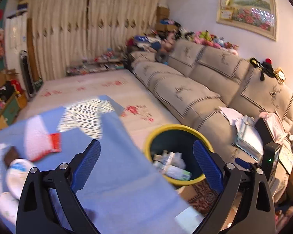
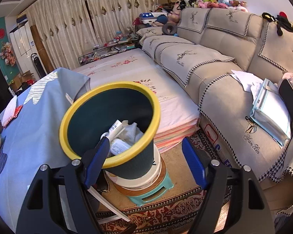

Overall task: Collect trash
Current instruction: 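Grasp the white yogurt tub with the right gripper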

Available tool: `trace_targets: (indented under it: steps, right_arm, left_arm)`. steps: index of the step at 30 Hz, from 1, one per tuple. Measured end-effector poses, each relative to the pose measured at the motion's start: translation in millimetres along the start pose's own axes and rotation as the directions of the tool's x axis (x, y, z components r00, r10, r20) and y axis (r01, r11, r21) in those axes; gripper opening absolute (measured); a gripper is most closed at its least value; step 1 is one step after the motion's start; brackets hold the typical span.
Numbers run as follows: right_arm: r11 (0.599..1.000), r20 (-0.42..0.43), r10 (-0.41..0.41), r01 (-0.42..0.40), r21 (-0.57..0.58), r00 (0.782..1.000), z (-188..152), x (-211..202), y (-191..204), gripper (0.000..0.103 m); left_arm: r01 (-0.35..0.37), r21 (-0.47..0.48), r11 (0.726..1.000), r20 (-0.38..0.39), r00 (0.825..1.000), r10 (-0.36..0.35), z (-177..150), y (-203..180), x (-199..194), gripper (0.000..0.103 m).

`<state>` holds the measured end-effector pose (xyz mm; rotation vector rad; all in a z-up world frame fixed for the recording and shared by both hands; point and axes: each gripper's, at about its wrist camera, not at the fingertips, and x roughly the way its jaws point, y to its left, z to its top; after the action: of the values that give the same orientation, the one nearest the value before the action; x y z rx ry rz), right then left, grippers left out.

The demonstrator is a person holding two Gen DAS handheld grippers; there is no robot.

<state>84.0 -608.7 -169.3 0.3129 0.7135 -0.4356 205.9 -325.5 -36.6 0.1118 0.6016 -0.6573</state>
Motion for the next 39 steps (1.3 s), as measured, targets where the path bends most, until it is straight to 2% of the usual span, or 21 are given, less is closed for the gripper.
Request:
trace_targets:
  steps: [5, 8, 12, 14, 18, 22, 24, 27, 30, 32, 33, 35, 36, 39]
  right_arm:
    - [0.998, 0.026, 0.021, -0.019, -0.060, 0.999, 10.4, -12.2, 33.4, 0.074]
    - [0.995, 0.038, 0.036, -0.032, -0.099, 0.999, 15.9, -18.0, 58.3, 0.075]
    - [0.985, 0.041, 0.066, -0.059, -0.162, 0.997, 20.5, -21.4, 98.3, 0.076]
    - [0.979, 0.033, 0.081, -0.074, -0.190, 0.996, 21.2, -20.8, 116.6, 0.076]
    - [0.963, 0.009, 0.125, -0.120, -0.241, 0.992, 22.2, -17.9, 157.6, 0.077]
    - [0.935, -0.027, 0.216, -0.215, -0.283, 0.976, 22.9, -17.7, 198.5, 0.077]
    - [0.913, -0.051, 0.263, -0.266, -0.309, 0.963, 22.0, -18.5, 221.9, 0.077]
    - [0.874, -0.086, 0.339, -0.348, -0.341, 0.937, 20.1, -23.3, 258.8, 0.077]
    - [0.819, -0.119, 0.420, -0.432, -0.376, 0.900, 17.7, -30.6, 296.0, 0.077]
    - [0.778, -0.153, 0.470, -0.490, -0.394, 0.869, 14.2, -33.6, 319.5, 0.078]
    - [0.762, -0.161, 0.482, -0.502, -0.408, 0.862, 10.4, -35.7, 330.6, 0.078]
    - [0.736, -0.165, 0.487, -0.505, -0.450, 0.858, 3.3, -37.9, 353.7, 0.078]
    - [0.729, -0.171, 0.484, -0.503, -0.465, 0.859, 1.0, -37.2, 364.4, 0.078]
    - [0.718, -0.186, 0.475, -0.501, -0.484, 0.860, -5.3, -31.8, 387.2, 0.081]
  left_arm:
    - [-0.122, -0.065, 0.990, 0.088, 0.988, 0.128, -12.6, 72.9, -69.7, 0.098]
    - [-0.222, -0.088, 0.971, 0.126, 0.965, 0.232, -20.5, 118.2, -101.0, 0.098]
    - [-0.357, -0.144, 0.923, 0.150, 0.914, 0.377, -35.8, 183.6, -132.5, 0.098]
    - [-0.424, -0.178, 0.888, 0.138, 0.883, 0.449, -45.3, 218.7, -143.1, 0.098]
    - [-0.507, -0.244, 0.827, 0.139, 0.826, 0.547, -69.8, 282.6, -162.3, 0.098]
    - [-0.559, -0.303, 0.772, 0.147, 0.772, 0.618, -91.2, 331.9, -168.2, 0.098]
    - [-0.571, -0.326, 0.754, 0.137, 0.761, 0.635, -99.4, 347.3, -165.5, 0.098]
    - [-0.557, -0.363, 0.747, 0.131, 0.763, 0.633, -109.4, 366.1, -162.4, 0.098]
    - [-0.566, -0.378, 0.733, 0.115, 0.757, 0.644, -116.2, 367.1, -158.8, 0.098]
    - [-0.575, -0.385, 0.722, 0.127, 0.742, 0.659, -117.2, 366.5, -161.0, 0.098]
    - [-0.580, -0.384, 0.718, 0.131, 0.736, 0.664, -116.0, 364.3, -159.6, 0.098]
    - [-0.591, -0.387, 0.708, 0.141, 0.721, 0.678, -117.1, 364.1, -162.8, 0.098]
    - [-0.589, -0.392, 0.707, 0.145, 0.719, 0.680, -117.4, 361.8, -163.4, 0.098]
    - [-0.572, -0.404, 0.713, 0.137, 0.733, 0.666, -119.1, 357.8, -163.1, 0.098]
